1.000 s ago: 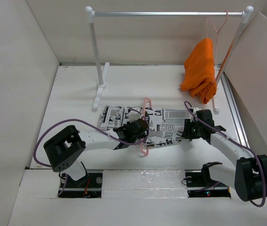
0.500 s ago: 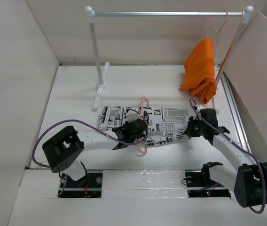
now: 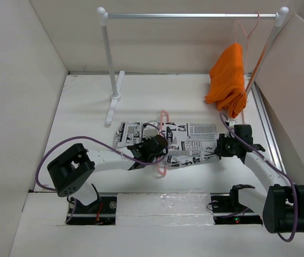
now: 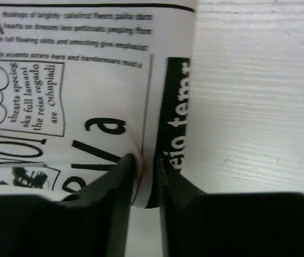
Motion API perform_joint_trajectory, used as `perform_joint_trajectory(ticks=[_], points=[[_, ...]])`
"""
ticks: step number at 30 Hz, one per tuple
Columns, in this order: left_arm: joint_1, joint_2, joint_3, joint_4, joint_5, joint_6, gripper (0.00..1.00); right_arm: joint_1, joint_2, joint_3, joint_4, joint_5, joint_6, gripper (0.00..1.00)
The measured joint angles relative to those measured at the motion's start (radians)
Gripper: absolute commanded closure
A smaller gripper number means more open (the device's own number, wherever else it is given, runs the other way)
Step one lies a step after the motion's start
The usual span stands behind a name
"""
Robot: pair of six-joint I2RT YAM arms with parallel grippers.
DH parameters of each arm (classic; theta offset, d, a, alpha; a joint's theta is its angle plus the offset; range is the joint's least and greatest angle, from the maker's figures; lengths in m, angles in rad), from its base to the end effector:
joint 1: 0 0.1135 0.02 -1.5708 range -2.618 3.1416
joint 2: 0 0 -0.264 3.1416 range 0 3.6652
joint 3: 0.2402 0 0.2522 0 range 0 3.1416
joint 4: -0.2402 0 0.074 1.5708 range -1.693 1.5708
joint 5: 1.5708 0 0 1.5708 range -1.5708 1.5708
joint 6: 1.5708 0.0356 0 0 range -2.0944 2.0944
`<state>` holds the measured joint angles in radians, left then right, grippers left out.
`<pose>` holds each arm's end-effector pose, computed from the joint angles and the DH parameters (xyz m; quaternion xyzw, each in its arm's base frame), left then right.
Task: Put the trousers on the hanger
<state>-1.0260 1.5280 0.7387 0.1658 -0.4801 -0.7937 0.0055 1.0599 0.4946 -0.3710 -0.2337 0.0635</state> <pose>0.1745 -0.2562 0.1840 -0.0075 0.8711 -0.2199 0.4390 0.1943 0.0093 0.1757 -0.0090 0.9443 0.1214 0.3058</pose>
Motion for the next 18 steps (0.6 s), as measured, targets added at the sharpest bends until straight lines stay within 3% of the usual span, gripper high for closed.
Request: perform_joint_trajectory(ticks=[5, 9, 14, 18], points=[[-0.02, -0.033, 0.037, -0.058, -0.007, 0.0, 1.0, 0.004, -0.008, 0.023, -0.046, -0.011, -0.025, 0.43], [-0.027, -0.057, 0.08, -0.105, -0.014, 0.0, 1.0, 0.069, -0.057, 0.108, -0.117, -0.015, -0.03, 0.35], [-0.027, -0.09, 0.149, -0.19, -0.039, 0.001, 1.0, 0.315, -0.182, 0.242, -0.126, -0.023, 0.061, 0.35], [-0.027, -0.121, 0.214, -0.229, -0.053, 0.001, 1.0, 0.559, -0.261, 0.243, -0.027, -0.021, 0.226, 0.35]])
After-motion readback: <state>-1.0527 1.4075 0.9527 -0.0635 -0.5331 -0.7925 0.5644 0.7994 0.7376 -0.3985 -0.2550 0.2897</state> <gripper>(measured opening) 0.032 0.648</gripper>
